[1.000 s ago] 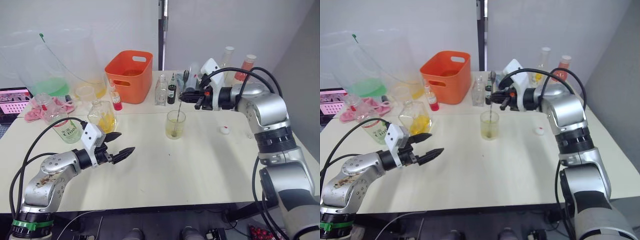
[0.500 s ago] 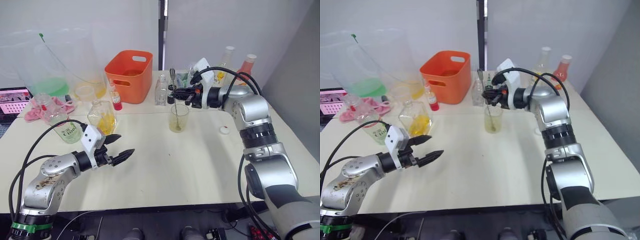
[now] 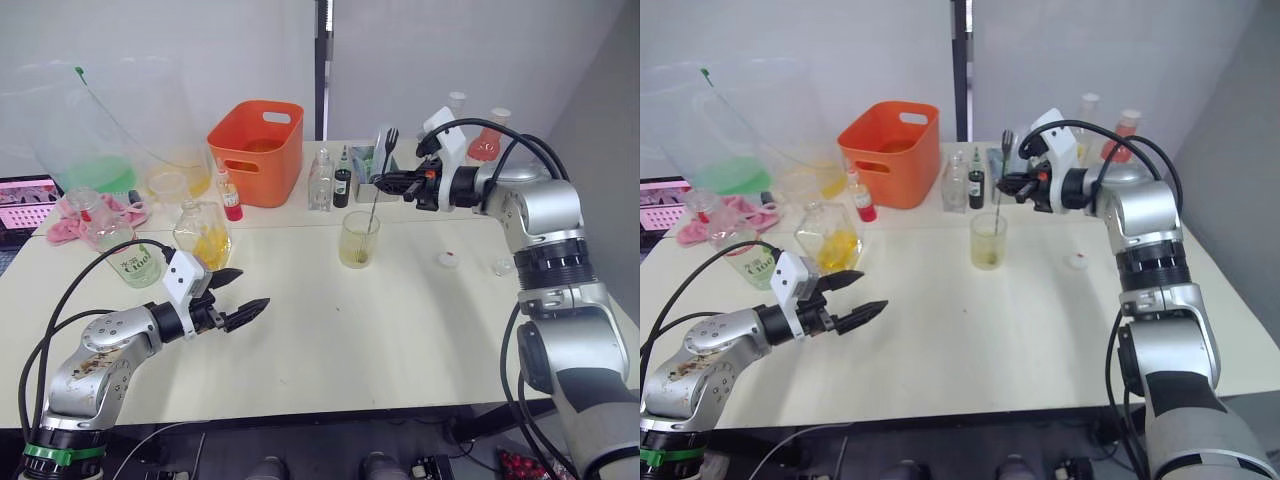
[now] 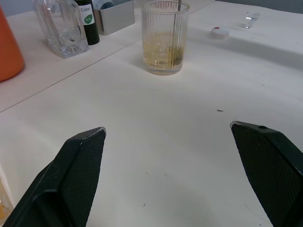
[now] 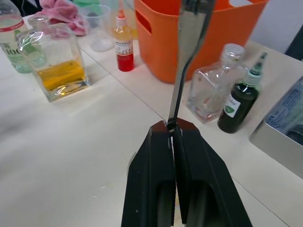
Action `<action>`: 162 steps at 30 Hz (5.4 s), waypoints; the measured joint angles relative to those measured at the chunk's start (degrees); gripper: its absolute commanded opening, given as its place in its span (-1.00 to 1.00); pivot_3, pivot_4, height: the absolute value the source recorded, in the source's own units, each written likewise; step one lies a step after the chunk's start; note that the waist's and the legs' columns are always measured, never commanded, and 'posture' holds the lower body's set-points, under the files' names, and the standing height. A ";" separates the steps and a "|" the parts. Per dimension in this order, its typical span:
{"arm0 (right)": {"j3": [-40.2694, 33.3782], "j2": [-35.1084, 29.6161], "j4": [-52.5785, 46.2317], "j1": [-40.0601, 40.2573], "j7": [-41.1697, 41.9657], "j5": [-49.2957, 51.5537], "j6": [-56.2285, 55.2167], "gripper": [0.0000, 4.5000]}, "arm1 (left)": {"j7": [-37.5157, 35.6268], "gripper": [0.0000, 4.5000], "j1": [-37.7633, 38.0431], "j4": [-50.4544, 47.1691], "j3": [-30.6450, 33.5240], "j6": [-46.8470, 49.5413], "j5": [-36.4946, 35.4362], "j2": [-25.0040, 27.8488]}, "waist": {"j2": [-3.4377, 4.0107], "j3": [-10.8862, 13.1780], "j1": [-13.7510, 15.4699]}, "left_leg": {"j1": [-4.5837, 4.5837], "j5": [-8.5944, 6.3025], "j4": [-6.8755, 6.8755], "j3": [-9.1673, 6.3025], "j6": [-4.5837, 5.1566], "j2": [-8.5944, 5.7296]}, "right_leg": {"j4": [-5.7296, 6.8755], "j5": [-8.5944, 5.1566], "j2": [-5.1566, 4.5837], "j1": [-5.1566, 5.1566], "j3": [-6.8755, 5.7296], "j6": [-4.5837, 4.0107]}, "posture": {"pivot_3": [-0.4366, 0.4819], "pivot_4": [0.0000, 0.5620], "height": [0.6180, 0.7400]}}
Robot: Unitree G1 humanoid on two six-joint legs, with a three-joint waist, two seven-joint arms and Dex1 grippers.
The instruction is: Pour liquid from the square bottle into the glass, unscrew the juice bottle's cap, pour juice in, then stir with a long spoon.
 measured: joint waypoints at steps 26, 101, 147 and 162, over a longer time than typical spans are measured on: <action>-2.28 6.25 0.09 0.18 -1.77 1.77 -2.41 -1.00 | 0.35 0.99 0.03 -0.01 -0.18 -0.01 0.01 -0.11 | 0.00 0.00 -0.01 | 0.00 0.00 -0.02 -0.02 0.00 0.00 | 0.00 0.00 -0.01 0.00 0.00 0.00 | -0.05 -0.47 1.00; 21.33 -21.28 11.99 -9.24 15.87 -7.88 41.12 -1.00 | 1.88 0.99 -2.90 -10.48 0.77 9.80 -16.33 -1.84 | 0.09 0.07 0.48 | -0.12 0.00 0.08 0.10 0.00 -0.07 | -0.06 -0.01 -0.08 -0.02 0.03 0.02 | -0.05 -0.47 1.00; -8.20 -16.02 -6.49 22.16 15.54 1.26 -4.34 0.98 | -2.40 1.00 17.22 1.36 17.23 0.62 -7.02 9.73 | 0.14 0.10 -0.05 | -0.02 -0.02 -0.02 0.12 0.04 0.02 | -0.06 0.00 -0.03 0.00 0.03 0.01 | -0.05 -0.47 1.00; -26.00 -14.99 2.50 44.76 9.62 7.05 -26.51 0.98 | -7.73 1.00 25.62 18.56 25.12 -16.52 2.50 8.12 | 0.11 0.09 0.14 | 0.70 -0.09 -0.11 0.01 0.14 -0.03 | -0.57 -0.07 -0.12 1.19 -0.18 0.07 | -0.05 -0.47 1.00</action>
